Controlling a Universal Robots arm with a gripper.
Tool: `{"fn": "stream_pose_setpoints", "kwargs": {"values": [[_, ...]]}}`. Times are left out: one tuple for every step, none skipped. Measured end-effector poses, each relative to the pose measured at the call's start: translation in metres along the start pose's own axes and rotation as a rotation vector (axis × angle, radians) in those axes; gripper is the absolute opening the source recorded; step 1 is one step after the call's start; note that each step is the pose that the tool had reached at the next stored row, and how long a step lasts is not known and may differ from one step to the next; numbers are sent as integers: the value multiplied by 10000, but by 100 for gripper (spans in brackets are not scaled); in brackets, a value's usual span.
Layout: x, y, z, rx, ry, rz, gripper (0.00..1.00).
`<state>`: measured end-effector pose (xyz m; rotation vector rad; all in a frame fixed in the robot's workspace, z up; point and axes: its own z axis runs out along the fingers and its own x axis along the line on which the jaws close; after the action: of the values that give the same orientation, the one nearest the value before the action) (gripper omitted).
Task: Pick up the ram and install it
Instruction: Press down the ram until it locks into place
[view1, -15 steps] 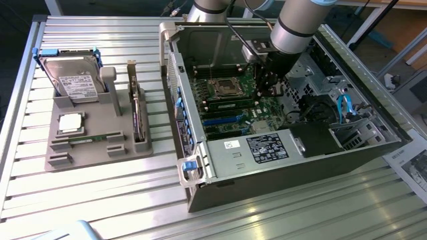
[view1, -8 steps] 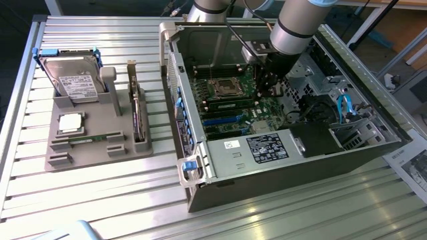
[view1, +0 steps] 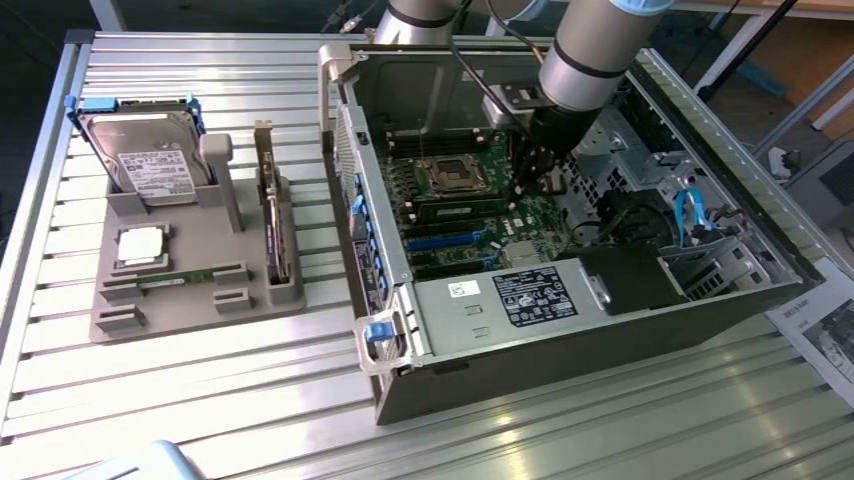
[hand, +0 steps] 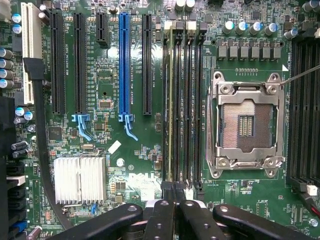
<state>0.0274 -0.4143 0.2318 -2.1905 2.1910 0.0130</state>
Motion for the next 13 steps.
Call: {"fn": "stream_pose_setpoints", "kwargs": {"values": [[0,0,1,1,-1,0,10],[0,0,1,1,-2,0,10],[0,0,-1,1,-3,0,10],[-1,0,-6,-3,-8,1,10],[-2,0,-29,-32,-6,2,10],[-2,-1,-45,-50,-4,2,10],[-3,-2,-66,-74,-3,3,10],[-3,-3,-82,-92,-3,4,10],[-4,-3,-96,-108,-2,4,10],[-5,-3,-120,-129,-3,6,10],[-5,-4,-129,-140,-3,6,10],[-5,-4,-129,-140,-5,5,10],[-5,-4,-129,-140,-5,5,10]]}}
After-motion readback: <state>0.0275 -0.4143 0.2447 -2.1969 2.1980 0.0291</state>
